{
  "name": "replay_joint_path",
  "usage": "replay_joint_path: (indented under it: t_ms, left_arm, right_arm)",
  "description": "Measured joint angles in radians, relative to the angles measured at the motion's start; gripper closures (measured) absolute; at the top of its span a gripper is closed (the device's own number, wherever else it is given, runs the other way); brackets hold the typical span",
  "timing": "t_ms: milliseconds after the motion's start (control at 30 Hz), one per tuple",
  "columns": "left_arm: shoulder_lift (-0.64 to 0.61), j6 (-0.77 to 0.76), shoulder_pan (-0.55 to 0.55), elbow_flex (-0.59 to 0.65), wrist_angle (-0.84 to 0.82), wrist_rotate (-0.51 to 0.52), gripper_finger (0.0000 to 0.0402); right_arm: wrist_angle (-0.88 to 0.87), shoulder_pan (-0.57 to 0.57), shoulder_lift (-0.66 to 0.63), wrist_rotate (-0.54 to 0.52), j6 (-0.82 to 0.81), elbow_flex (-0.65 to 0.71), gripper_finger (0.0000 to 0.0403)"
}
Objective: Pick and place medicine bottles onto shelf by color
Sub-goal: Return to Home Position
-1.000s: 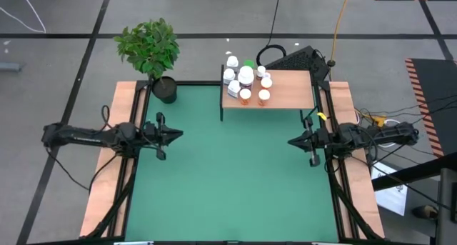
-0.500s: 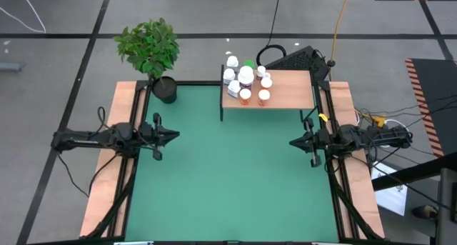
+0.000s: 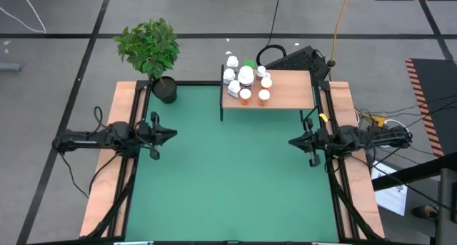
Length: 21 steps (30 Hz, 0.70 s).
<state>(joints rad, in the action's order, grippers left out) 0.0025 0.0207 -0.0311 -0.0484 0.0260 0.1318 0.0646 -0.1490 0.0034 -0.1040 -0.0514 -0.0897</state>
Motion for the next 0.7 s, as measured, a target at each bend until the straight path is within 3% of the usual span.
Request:
replay_joint_path:
  t_ms: [133, 700]
  left_arm:
    - [0.0, 0.007, 0.0, 0.011, 0.03, 0.0, 0.0366]
    - [0.003, 0.03, 0.0, 0.038, 0.048, -0.055, 0.0366]
  right_arm:
    - [0.151, 0.0, 0.001, -0.001, -0.022, 0.07, 0.0403]
    - [0.031, 0.051, 0.009, 0.0, 0.089, 0.049, 0.0403]
